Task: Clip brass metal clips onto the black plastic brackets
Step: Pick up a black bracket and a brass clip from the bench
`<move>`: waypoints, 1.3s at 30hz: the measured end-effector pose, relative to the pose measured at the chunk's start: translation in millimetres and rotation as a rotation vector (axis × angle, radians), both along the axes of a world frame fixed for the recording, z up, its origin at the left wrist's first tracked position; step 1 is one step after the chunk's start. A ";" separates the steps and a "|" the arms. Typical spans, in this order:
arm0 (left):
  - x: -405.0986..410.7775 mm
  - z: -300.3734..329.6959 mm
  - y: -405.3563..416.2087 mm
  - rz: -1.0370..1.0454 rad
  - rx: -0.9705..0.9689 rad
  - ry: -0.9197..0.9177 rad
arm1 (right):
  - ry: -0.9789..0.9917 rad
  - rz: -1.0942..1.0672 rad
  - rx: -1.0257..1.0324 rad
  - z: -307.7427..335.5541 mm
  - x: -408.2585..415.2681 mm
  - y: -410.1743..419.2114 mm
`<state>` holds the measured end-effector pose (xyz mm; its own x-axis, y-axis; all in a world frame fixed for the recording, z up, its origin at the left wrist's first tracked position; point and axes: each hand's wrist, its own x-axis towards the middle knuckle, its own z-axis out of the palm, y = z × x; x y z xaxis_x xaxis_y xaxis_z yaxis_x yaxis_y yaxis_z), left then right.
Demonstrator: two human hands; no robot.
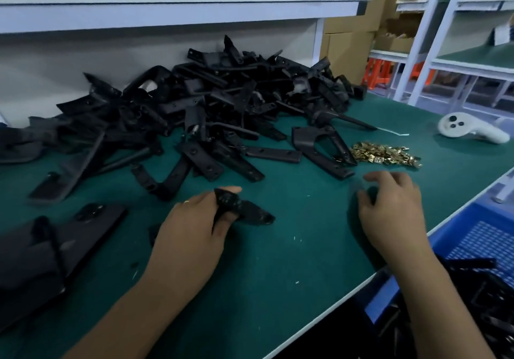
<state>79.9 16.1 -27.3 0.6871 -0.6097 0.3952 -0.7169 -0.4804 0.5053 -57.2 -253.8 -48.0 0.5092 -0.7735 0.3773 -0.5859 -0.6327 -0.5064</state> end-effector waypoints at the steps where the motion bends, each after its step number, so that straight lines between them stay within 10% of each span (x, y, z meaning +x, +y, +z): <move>1: -0.7 0.8 -0.5 -0.006 -0.041 0.075 | 0.066 -0.020 -0.033 0.6 2.6 -11.3; 15: 4.7 -12.8 -8.9 -0.057 0.215 0.116 | 0.272 -0.076 -0.153 12.0 20.7 -55.2; 39: -3.6 -9.0 -9.9 -0.025 0.171 -0.002 | -0.170 0.182 0.098 0.0 -9.8 49.8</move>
<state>76.3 6.1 -36.3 0.6703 -0.6850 0.2853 -0.7305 -0.5416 0.4160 -67.0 -204.0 -48.0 0.5789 -0.7122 0.3970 -0.3683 -0.6628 -0.6519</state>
